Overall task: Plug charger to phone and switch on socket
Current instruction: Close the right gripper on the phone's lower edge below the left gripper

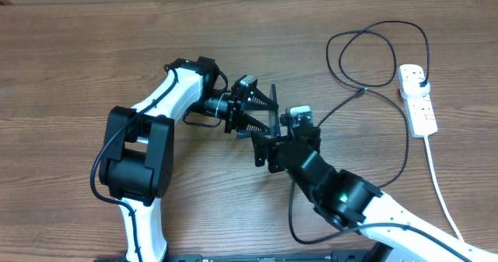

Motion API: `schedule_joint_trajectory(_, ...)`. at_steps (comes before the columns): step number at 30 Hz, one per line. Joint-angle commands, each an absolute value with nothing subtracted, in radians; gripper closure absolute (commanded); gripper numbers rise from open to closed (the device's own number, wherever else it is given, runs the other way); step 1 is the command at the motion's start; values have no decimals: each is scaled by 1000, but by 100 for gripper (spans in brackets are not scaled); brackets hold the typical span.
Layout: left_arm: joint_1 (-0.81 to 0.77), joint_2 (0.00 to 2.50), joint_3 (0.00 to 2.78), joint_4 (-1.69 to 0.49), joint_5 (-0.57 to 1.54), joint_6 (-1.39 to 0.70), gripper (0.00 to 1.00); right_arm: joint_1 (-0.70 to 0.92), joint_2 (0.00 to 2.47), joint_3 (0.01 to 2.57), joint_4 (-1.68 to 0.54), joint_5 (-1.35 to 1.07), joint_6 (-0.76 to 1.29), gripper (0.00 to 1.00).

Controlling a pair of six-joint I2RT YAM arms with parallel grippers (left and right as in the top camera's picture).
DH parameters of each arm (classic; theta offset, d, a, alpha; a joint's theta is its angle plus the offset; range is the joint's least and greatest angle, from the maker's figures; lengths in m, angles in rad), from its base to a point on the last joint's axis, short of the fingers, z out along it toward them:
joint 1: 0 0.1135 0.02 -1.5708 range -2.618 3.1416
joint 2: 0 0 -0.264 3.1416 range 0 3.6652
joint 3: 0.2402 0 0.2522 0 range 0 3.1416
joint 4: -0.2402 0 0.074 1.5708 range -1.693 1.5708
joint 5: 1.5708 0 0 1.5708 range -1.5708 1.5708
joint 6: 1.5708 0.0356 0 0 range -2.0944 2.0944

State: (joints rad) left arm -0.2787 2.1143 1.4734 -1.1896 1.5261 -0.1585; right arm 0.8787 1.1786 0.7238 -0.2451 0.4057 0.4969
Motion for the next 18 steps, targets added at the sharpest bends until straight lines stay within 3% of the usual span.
schedule_joint_trajectory(1, -273, 2122, 1501, -1192, 1563, -165, 38, 886, 1215, 754, -228, 482, 493, 9)
schedule_joint_trajectory(18, -273, 2122, 1501, -1173, 1561, -165, 37, 957, 1220, 754, -203, 527, 493, 21)
